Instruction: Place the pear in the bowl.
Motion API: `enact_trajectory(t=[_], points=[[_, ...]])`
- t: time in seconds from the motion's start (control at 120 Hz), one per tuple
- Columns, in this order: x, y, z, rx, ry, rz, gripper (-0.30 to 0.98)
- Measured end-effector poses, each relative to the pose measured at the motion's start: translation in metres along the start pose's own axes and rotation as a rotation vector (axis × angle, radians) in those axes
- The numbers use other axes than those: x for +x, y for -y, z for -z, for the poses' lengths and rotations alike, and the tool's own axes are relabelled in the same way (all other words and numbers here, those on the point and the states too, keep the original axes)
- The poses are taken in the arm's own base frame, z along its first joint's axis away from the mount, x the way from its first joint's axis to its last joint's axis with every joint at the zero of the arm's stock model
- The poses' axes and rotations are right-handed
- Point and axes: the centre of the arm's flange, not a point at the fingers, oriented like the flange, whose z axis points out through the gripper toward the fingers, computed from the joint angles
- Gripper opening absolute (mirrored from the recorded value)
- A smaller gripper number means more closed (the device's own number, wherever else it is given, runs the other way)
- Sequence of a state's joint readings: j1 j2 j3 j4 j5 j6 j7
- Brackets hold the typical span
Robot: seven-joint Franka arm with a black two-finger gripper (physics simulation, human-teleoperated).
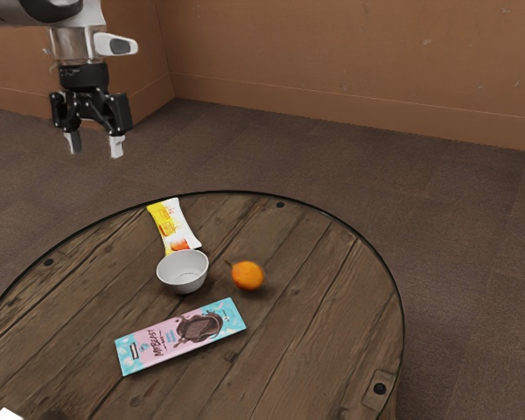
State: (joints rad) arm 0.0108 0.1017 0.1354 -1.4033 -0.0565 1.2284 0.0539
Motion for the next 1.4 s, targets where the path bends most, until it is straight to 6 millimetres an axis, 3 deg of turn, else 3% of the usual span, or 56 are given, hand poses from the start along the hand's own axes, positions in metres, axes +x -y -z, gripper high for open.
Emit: enact_trajectory(t=[0.058, 0.133, 0.25, 0.333, 0.483, 0.633, 0.717, 0.8, 1.017, 1.267, 1.4], points=[[0.020, 0.009, -0.005, 0.003, -0.059, 0.002, 0.67], [0.049, 0.005, -0.019, 0.018, -0.093, 0.000, 0.67], [0.105, -0.031, -0.075, 0.062, -0.068, 0.048, 0.67], [0.135, -0.063, -0.111, 0.091, -0.075, 0.120, 0.66], [0.185, -0.069, -0.169, 0.070, -0.126, 0.372, 0.67], [0.224, -0.100, -0.216, 0.035, -0.207, 0.589, 0.67], [0.229, -0.102, -0.232, 0.005, -0.231, 0.737, 0.67], [0.230, -0.088, -0.242, -0.043, -0.229, 0.911, 0.67], [0.228, -0.100, -0.275, -0.123, -0.193, 1.270, 0.67], [0.231, -0.092, -0.306, -0.172, -0.177, 1.584, 0.66], [0.233, -0.088, -0.310, -0.205, -0.190, 1.697, 0.63]])
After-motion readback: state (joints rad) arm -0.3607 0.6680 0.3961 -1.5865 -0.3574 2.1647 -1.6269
